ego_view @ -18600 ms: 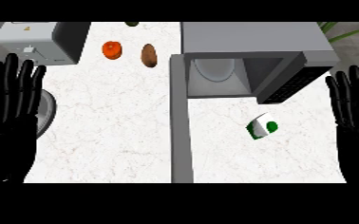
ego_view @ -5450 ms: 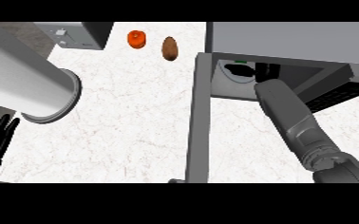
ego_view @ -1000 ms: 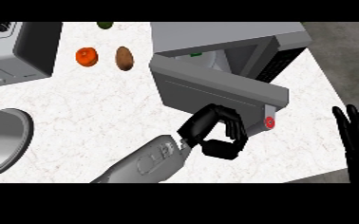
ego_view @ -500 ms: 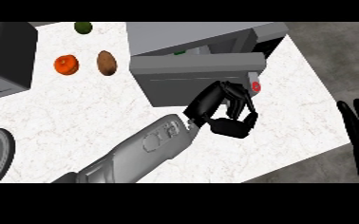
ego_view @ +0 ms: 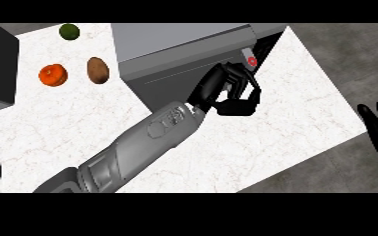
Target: Pick up the milk, place it into the microwave and close the microwave
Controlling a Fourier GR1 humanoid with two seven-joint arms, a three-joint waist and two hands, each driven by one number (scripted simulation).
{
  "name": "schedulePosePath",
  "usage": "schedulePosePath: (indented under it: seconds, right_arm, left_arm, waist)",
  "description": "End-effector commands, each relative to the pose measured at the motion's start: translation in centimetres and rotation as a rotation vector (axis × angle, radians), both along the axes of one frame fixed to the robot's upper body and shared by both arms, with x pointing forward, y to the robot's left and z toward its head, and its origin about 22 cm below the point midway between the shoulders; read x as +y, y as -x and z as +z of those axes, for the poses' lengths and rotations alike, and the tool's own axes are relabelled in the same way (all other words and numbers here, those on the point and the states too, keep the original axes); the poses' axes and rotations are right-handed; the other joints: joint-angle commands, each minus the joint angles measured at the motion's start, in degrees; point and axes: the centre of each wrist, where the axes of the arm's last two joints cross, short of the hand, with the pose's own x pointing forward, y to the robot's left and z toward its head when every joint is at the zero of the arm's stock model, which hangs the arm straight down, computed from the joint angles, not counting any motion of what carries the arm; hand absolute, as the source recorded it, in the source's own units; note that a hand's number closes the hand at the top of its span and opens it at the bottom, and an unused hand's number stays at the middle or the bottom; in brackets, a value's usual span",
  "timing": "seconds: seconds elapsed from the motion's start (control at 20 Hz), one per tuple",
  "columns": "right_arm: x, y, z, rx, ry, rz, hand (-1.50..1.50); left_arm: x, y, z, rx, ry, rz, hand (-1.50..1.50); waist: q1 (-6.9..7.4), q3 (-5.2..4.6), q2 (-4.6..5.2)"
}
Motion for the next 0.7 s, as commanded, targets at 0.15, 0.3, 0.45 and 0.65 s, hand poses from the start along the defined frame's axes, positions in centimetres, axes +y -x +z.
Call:
schedulePosePath:
  seconds: [0.15,0.3,0.45,0.65]
  right_arm:
    - [-0.2,-0.4,1.6,-0.021,0.018,0.031,-1.5]
    - [-0.8,-0.6,1.9,-0.013,0.031,0.021,-1.5]
    - [-0.6,-0.7,2.2,-0.021,0.025,0.041,-1.5]
    - [-1.4,-0.9,3.0,-0.024,0.055,0.021,-1.5]
  left_arm:
    - [-1.9,-1.0,2.8,-0.035,0.029,0.004,1.5]
    - [-1.7,-0.7,1.9,-0.042,0.031,0.011,1.5]
    - [-2.0,-0.6,2.3,-0.054,0.045,0.024,1.5]
    - [-2.1,-0.7,2.5,-0.059,0.047,0.049,1.5]
  waist:
    - [-2.66,0.03,0.67]
    - [-3.31,0.08,0.79]
    - [-4.2,0.15,0.83]
    - [-4.82,0.14,0.64]
